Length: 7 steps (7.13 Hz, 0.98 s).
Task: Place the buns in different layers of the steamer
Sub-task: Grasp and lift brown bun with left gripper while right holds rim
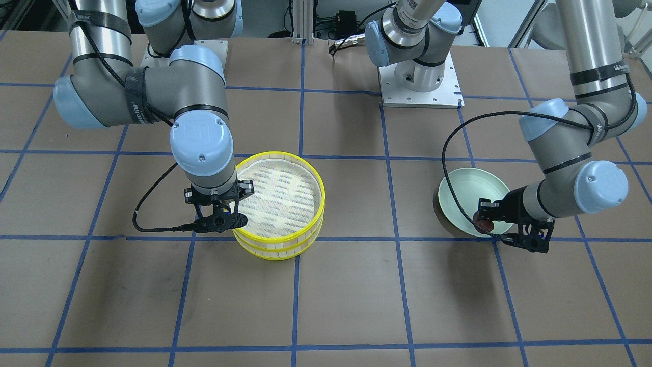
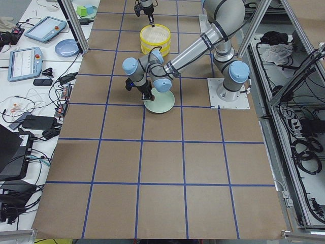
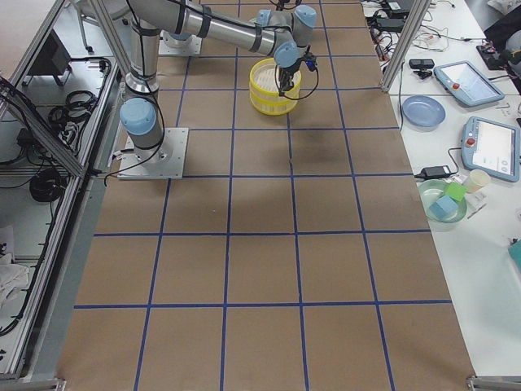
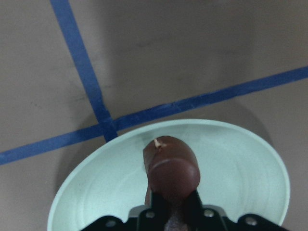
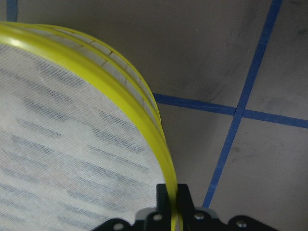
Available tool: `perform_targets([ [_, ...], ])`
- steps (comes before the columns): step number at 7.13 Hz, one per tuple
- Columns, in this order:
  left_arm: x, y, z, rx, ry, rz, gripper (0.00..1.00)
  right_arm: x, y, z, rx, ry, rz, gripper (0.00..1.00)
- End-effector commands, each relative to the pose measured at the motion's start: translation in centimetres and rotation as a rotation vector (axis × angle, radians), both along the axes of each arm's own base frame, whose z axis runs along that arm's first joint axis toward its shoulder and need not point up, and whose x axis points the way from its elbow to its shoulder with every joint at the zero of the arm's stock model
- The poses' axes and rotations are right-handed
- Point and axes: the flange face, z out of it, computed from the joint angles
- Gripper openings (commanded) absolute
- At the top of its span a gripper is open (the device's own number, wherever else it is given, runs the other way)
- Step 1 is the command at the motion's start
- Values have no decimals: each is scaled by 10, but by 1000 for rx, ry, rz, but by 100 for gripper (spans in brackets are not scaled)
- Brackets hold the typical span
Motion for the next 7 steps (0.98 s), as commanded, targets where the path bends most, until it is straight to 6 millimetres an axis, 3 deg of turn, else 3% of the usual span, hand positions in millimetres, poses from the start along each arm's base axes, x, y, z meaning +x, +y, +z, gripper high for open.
perform_targets([
  [1, -17, -8, 62, -65, -20, 271, 0, 0, 0, 0, -3, -1, -1, 0],
  [2, -28, -10, 84, -101, -12, 326, 0, 0, 0, 0, -3, -1, -1, 15],
  [3, -61, -6, 103, -119, -12, 329, 0, 0, 1, 0, 3, 1, -5, 58],
  [4, -109, -1, 119, -124, -21, 390, 0, 0, 2, 4, -4, 3, -13, 100],
  [5, -166, 7, 133, -127, 25, 437, 0, -1, 7, 28, -43, 3, -8, 100],
  [6, -208, 15, 138, -122, 22, 484, 0, -9, 11, 67, -111, -17, -14, 100],
  [7, -252, 26, 141, -98, 58, 518, 0, -31, 12, 114, -194, -35, -42, 100],
])
